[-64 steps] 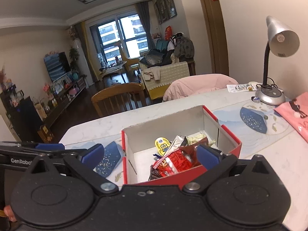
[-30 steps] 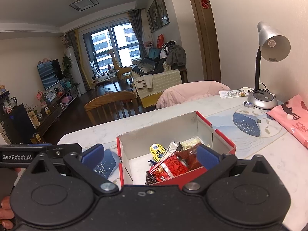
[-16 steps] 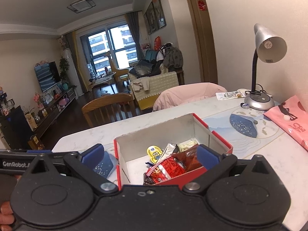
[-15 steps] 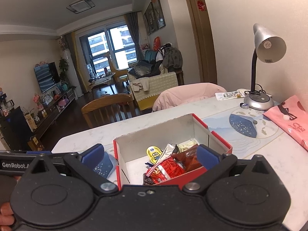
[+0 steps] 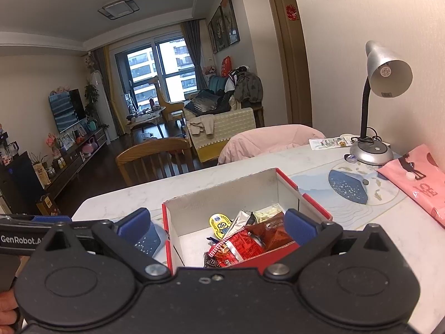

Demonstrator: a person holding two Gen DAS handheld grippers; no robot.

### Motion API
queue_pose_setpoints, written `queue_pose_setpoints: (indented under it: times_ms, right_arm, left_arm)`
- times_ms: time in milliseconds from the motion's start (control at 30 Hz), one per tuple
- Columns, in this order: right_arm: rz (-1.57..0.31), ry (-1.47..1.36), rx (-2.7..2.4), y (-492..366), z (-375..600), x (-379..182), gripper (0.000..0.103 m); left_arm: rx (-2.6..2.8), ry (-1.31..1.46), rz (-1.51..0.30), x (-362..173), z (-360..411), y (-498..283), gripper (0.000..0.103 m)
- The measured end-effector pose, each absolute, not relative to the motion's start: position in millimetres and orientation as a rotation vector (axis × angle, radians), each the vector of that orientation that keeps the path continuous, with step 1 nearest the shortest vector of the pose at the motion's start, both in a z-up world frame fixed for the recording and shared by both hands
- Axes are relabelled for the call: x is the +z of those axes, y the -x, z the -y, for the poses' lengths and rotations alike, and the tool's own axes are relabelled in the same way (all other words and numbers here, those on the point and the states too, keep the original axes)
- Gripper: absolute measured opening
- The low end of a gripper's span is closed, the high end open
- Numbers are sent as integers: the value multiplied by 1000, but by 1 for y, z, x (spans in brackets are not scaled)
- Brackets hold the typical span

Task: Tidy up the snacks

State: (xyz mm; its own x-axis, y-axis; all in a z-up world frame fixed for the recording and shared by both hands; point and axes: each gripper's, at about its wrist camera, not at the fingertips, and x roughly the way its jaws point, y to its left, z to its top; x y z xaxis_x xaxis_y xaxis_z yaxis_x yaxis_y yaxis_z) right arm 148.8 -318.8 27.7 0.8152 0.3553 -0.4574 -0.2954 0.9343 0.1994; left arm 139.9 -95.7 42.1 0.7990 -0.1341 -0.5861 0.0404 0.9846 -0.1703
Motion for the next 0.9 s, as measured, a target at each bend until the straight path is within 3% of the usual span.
queue_pose_setpoints:
  times_ms: [900]
  right_arm:
    - [-535, -121, 319, -145, 316, 20, 103]
  left_arm:
    - [-116, 171, -679, 32, 91, -142, 101]
